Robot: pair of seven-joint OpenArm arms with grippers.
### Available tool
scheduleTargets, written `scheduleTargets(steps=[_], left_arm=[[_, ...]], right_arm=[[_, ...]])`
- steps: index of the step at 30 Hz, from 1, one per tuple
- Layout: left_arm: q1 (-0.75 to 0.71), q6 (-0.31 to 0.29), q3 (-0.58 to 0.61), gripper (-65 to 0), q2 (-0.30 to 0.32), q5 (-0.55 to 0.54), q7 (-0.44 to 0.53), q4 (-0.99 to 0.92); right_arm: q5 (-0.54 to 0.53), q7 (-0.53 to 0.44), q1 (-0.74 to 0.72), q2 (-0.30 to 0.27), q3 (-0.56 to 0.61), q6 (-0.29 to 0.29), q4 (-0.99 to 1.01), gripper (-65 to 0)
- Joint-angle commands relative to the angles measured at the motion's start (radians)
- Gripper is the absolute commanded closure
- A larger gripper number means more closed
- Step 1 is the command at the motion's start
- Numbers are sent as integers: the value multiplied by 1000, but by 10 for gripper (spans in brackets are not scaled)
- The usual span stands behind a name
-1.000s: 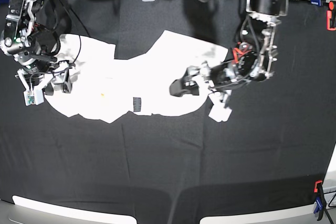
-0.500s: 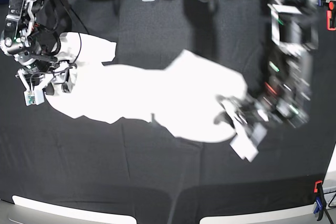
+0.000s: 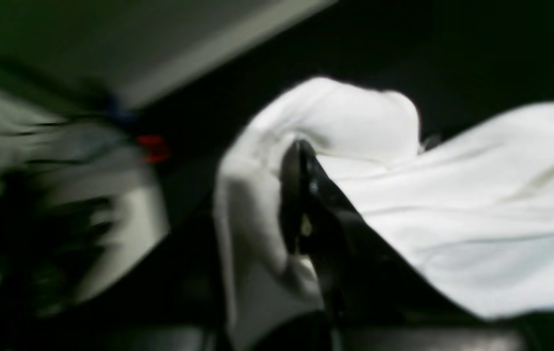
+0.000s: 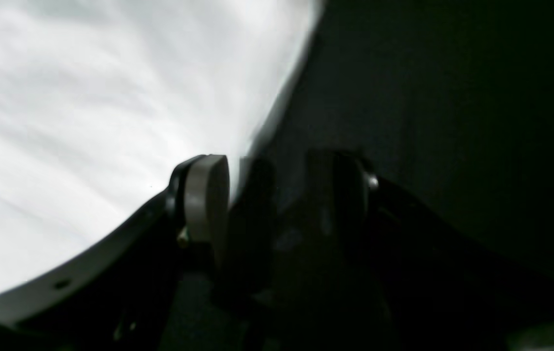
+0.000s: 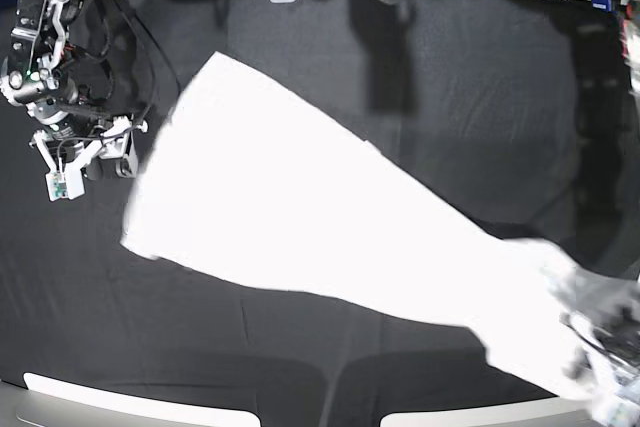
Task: Layout the t-shirt on the table in an organized manner, then fold the t-shirt properly
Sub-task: 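Grasp the shirt with the left gripper and lift it high, then swing the lifted shirt across and lay it down with the left gripper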
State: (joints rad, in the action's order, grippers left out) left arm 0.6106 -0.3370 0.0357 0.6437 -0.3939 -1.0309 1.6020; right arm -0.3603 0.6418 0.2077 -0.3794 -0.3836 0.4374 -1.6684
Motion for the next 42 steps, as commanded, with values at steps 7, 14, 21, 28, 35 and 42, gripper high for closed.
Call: scheduleTargets(steps=[7, 14, 21, 28, 35, 42], left_arm=[[170, 16, -9, 0, 203, 10, 55, 18], [311, 16, -9, 0, 319, -42, 108, 18], [304, 15, -8, 0, 258, -140, 18, 18], [175, 4, -8, 0, 41, -196, 10, 18], [70, 1, -8, 0, -254, -211, 10, 18], [-101, -7, 21, 0, -570, -218, 24, 18]], right_arm=[[-11, -20, -11, -13, -9, 0, -17, -329], [-45, -20, -11, -11, -9, 0, -17, -329], [-44, -20, -11, -11, -9, 0, -17, -329], [-44, -20, -14, -11, -9, 0, -17, -329], [-40, -21, -14, -18, -10, -1, -17, -329], [-41, -20, -29, -19, -168, 0, -17, -329]])
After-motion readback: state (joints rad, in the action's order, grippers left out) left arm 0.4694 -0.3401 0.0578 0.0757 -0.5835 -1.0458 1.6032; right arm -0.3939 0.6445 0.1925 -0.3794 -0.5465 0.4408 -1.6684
